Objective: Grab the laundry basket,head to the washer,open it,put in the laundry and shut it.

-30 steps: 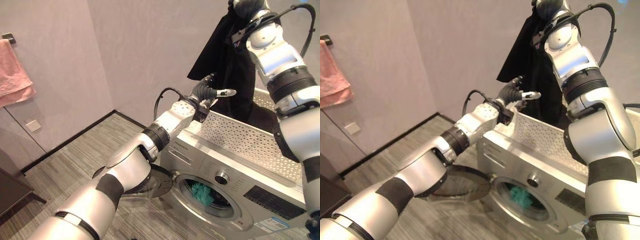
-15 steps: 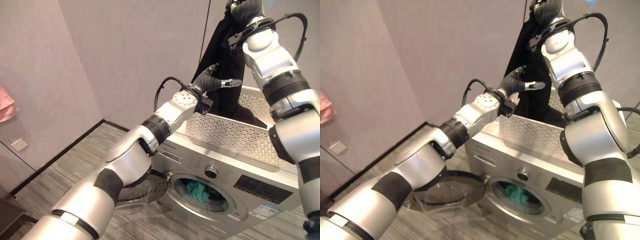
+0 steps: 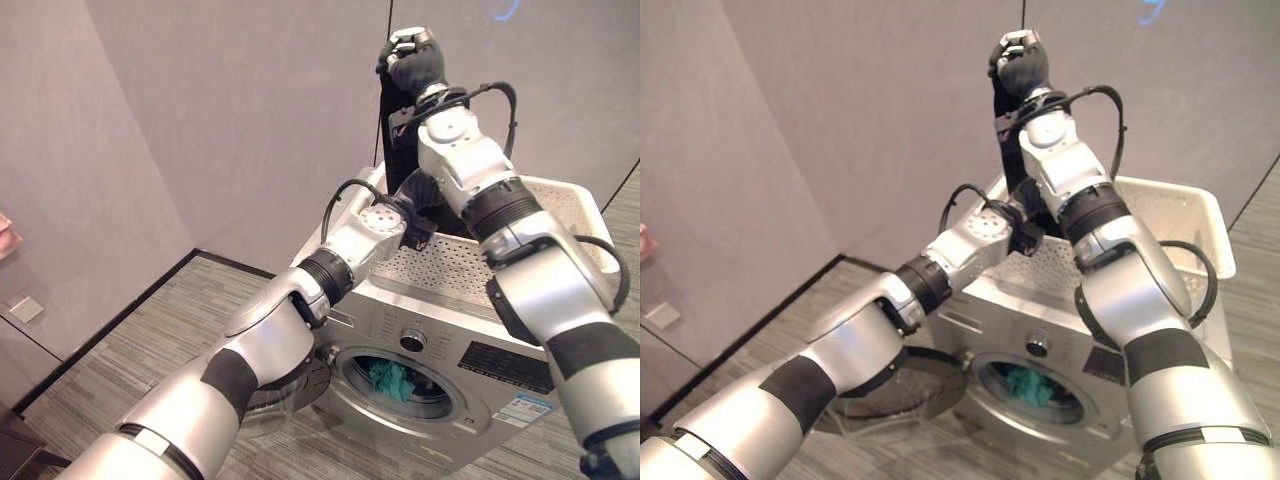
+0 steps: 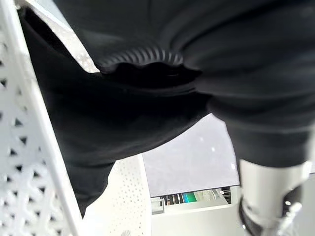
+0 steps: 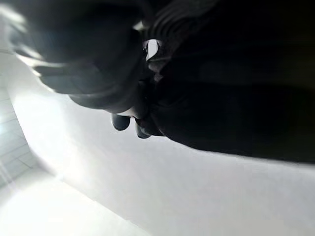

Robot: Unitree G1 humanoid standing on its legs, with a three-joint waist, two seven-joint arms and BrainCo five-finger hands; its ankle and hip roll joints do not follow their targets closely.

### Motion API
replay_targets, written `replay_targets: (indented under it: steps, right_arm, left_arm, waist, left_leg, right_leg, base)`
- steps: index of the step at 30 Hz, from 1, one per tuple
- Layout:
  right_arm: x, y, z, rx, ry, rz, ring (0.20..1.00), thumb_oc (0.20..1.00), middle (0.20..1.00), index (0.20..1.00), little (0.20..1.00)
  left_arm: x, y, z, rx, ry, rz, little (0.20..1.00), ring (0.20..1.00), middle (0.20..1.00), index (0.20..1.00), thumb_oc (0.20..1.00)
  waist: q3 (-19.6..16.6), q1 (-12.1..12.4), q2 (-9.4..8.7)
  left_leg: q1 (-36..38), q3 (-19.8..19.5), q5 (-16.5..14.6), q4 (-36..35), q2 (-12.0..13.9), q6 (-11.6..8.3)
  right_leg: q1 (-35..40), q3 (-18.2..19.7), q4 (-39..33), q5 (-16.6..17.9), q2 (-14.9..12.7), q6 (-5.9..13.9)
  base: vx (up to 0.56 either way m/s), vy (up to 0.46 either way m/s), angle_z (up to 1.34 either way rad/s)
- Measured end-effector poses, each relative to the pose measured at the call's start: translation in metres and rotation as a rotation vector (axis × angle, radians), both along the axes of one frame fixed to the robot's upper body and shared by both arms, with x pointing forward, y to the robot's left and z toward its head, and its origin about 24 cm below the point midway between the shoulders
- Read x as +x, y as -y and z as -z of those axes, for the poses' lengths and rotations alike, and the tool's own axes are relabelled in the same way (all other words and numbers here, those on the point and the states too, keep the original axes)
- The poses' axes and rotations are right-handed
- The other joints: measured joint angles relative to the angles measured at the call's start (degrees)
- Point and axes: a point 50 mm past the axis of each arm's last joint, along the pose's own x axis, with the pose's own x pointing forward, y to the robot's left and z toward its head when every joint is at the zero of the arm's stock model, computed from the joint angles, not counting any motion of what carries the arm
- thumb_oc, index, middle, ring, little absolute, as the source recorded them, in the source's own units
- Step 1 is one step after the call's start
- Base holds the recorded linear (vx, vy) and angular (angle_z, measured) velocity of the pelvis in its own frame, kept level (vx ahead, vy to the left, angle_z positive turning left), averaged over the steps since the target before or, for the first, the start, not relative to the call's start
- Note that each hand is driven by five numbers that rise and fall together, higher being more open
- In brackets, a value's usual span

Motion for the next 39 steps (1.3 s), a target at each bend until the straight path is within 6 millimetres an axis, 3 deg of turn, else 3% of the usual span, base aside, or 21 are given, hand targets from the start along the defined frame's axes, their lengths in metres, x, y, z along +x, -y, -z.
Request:
replay_targets:
  steps: [3, 11, 12, 13, 18, 19, 20, 21, 22, 28, 39]
  right_arm:
    - [-0.003, -0.019, 0.01, 0.053, -0.024, -0.071, 0.2, 0.2, 0.2, 0.2, 0.2]
    - [-0.014, -0.037, 0.008, 0.111, 0.013, -0.174, 0.2, 0.2, 0.2, 0.2, 0.2]
    - [-0.015, -0.037, 0.007, 0.109, 0.02, -0.18, 0.2, 0.2, 0.2, 0.2, 0.2]
    - [-0.018, -0.039, 0.005, 0.1, 0.04, -0.199, 0.2, 0.2, 0.2, 0.2, 0.2]
    - [-0.03, -0.031, -0.004, 0.038, 0.13, -0.232, 0.2, 0.2, 0.2, 0.2, 0.2]
    - [-0.031, -0.029, -0.004, 0.032, 0.139, -0.236, 0.253, 0.253, 0.253, 0.253, 0.253]
    - [-0.032, -0.028, -0.005, 0.031, 0.146, -0.241, 0.451, 0.451, 0.451, 0.451, 0.451]
    - [-0.033, -0.028, -0.005, 0.029, 0.147, -0.243, 0.589, 0.589, 0.589, 0.589, 0.589]
    - [-0.032, -0.026, -0.004, 0.012, 0.144, -0.248, 1.0, 1.0, 1.0, 1.0, 1.0]
    - [-0.035, -0.013, 0.0, -0.003, 0.152, -0.259, 1.0, 1.0, 1.0, 1.0, 1.0]
    - [-0.054, 0.006, 0.0, 0.059, 0.222, -0.366, 1.0, 1.0, 1.0, 1.0, 1.0]
  left_arm:
    - [0.0, -0.001, -0.003, 0.001, 0.019, -0.003, 1.0, 1.0, 1.0, 1.0, 1.0]
    - [0.007, -0.011, -0.005, 0.002, 0.041, -0.044, 1.0, 1.0, 1.0, 1.0, 1.0]
    - [0.007, -0.012, -0.006, 0.001, 0.042, -0.048, 0.649, 0.649, 0.649, 0.649, 0.649]
    - [0.008, -0.013, -0.006, -0.001, 0.045, -0.052, 0.2, 0.2, 0.2, 0.2, 0.2]
    - [0.014, -0.026, -0.015, -0.039, 0.065, -0.085, 0.2, 0.2, 0.2, 0.2, 0.2]
    - [0.015, -0.028, -0.016, -0.039, 0.069, -0.087, 0.2, 0.2, 0.2, 0.2, 0.2]
    - [0.015, -0.027, -0.017, -0.041, 0.074, -0.084, 0.2, 0.2, 0.2, 0.2, 0.2]
    - [0.015, -0.027, -0.018, -0.043, 0.076, -0.081, 0.2, 0.2, 0.2, 0.2, 0.2]
    - [0.014, -0.026, -0.018, -0.041, 0.078, -0.074, 0.2, 0.2, 0.2, 0.2, 0.2]
    - [0.017, -0.033, -0.022, -0.023, 0.112, -0.085, 0.2, 0.2, 0.2, 0.2, 0.2]
    - [0.009, -0.028, -0.038, -0.062, 0.184, -0.023, 0.2, 0.2, 0.2, 0.2, 0.2]
  waist:
    - [0.0, -0.1, 0.0]
    - [0.1, 0.0, -0.09]
    - [0.1, 0.0, -0.1]
    - [0.1, 0.0, -0.13]
    - [0.4, -0.2, -0.72]
    - [0.5, -0.2, -0.94]
    - [0.4, -0.2, -0.99]
    - [0.5, -0.3, -1.02]
    - [0.5, -0.3, -1.06]
    - [1.1, -0.9, -1.06]
    - [2.6, -1.6, -0.21]
  left_leg:
    - [0.1, 0.1, -0.1, 0.0, 0.1, -0.11]
    - [0.1, 0.5, -0.4, 0.0, 0.1, -0.18]
    - [0.1, 0.5, -0.4, 0.0, 0.1, -0.19]
    - [0.1, 0.5, -0.5, 0.0, 0.1, -0.2]
    - [-1.1, 0.5, -0.4, 0.0, 0.2, -0.35]
    - [-1.4, 0.6, -0.3, 0.0, 0.3, -0.38]
    - [-1.6, 0.6, -0.3, 0.0, 0.3, -0.38]
    - [-1.7, 0.7, -0.3, 0.0, 0.3, -0.39]
    - [-1.8, 0.7, -0.3, 0.0, 0.3, -0.4]
    - [-1.8, 0.8, -0.5, 0.0, 0.3, -0.43]
    - [-1.7, 0.7, -0.6, 0.0, 0.2, -0.39]
  right_leg:
    - [0.0, 0.1, 0.0, 0.0, 0.1, 0.05]
    - [-0.2, 0.4, 0.0, -0.1, 0.0, 0.14]
    - [-0.2, 0.4, 0.0, -0.1, 0.0, 0.15]
    - [-0.2, 0.4, 0.0, -0.1, 0.0, 0.16]
    - [-1.5, 0.5, 0.1, 0.0, 0.3, 0.07]
    - [-1.8, 0.6, 0.1, 0.0, 0.4, 0.06]
    - [-2.0, 0.5, 0.1, 0.0, 0.4, 0.06]
    - [-2.2, 0.6, 0.1, 0.0, 0.4, 0.02]
    - [-2.2, 0.6, 0.1, 0.2, 0.4, 0.05]
    - [-2.2, 0.6, 0.1, 0.1, 0.3, 0.2]
    - [-2.0, 0.3, 0.1, 0.0, 0.2, 0.24]
  base:
    - [0.0, -0.003, -0.01]
    - [0.0, -0.001, -0.02]
    - [0.0, 0.0, 0.0]
    - [0.0, 0.0, 0.0]
    - [0.0, -0.006, 0.0]
    - [0.0, 0.0, 0.0]
    - [0.0, 0.0, 0.0]
    - [0.0, 0.0, 0.0]
    - [0.0, 0.0, 0.0]
    - [0.0, 0.0, 0.0]
    - [0.0, 0.0, 0.0]
